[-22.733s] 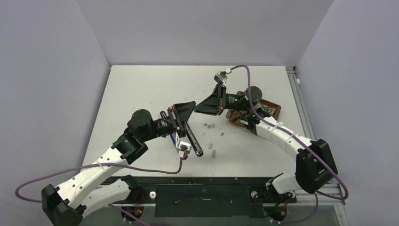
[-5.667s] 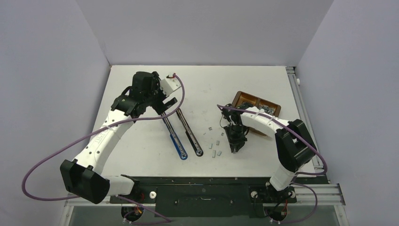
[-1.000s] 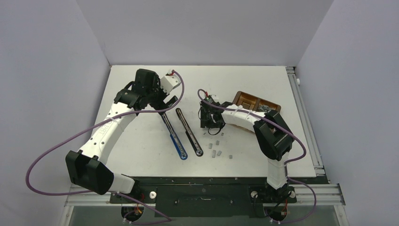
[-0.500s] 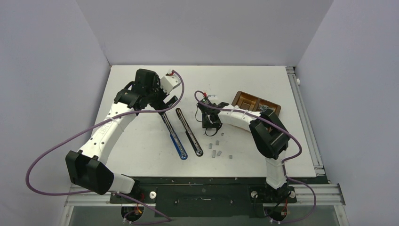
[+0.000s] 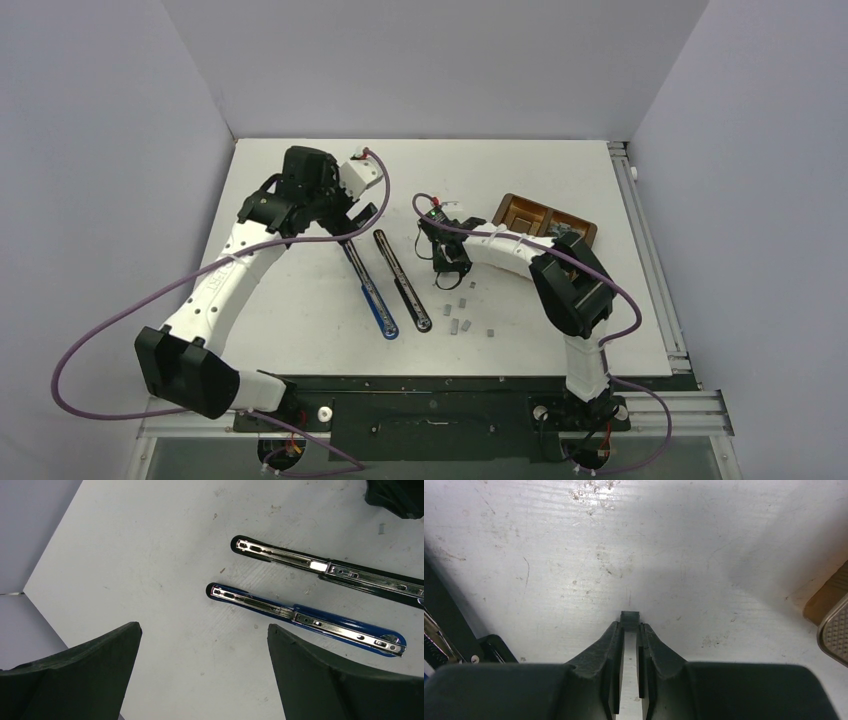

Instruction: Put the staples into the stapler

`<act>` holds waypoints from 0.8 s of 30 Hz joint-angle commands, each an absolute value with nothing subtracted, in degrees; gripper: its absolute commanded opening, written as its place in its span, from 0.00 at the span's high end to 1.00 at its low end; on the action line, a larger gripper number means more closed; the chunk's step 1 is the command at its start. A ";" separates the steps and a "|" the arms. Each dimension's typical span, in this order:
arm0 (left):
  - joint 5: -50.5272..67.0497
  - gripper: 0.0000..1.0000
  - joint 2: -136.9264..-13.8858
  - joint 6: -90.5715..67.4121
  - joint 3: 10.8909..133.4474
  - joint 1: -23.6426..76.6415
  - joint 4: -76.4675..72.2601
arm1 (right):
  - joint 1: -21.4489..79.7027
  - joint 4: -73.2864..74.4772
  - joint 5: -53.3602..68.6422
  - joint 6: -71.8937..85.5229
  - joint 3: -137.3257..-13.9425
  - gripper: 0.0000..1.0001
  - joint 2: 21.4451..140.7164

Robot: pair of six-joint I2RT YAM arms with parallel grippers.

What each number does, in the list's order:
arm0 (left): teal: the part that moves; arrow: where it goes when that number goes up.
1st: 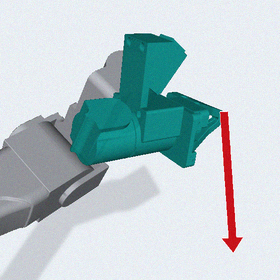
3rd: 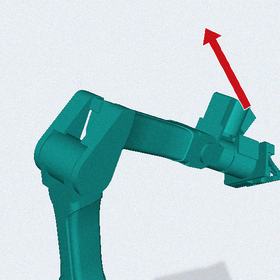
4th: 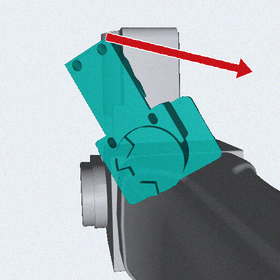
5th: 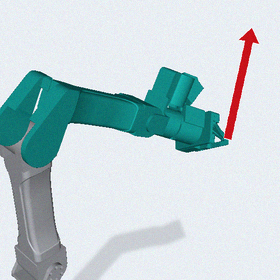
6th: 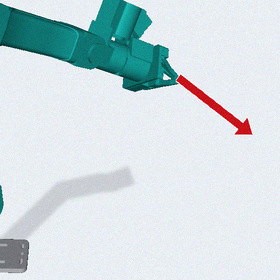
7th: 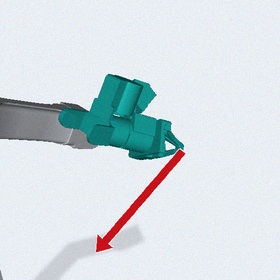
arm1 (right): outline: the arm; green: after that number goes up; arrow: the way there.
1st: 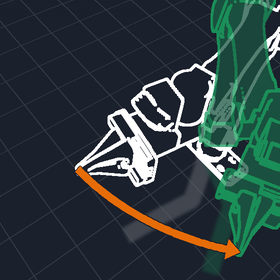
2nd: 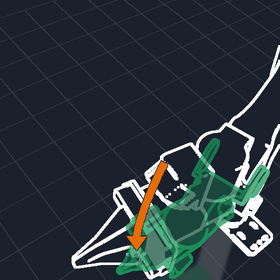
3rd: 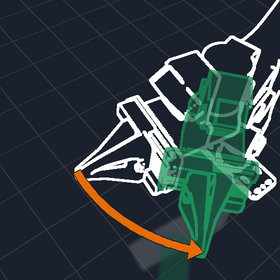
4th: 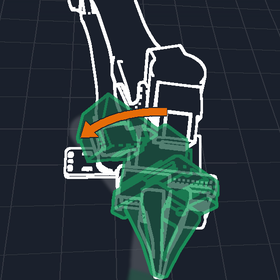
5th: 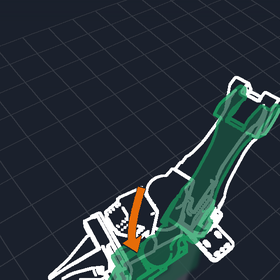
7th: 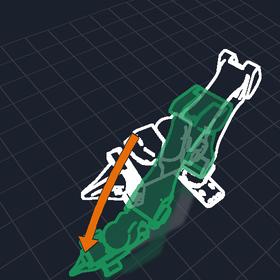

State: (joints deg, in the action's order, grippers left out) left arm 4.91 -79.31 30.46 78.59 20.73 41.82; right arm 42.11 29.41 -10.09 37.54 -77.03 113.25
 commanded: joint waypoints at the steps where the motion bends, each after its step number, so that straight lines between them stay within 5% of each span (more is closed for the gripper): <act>1: 10.08 0.04 -74.98 30.04 78.59 20.30 37.90 | 42.13 29.34 -9.28 35.45 -78.62 0.91 109.34; 8: 18.25 0.04 -68.21 39.07 73.19 20.47 30.81 | 36.45 27.82 12.38 34.60 -80.69 0.91 99.64; 16: 28.41 0.04 -53.40 63.06 53.47 23.86 5.15 | 30.37 23.28 41.63 37.60 -83.39 0.91 92.30; 24: 33.59 0.04 -49.68 79.91 42.47 26.53 -17.93 | 29.47 -1.78 61.77 57.32 -75.97 0.91 88.13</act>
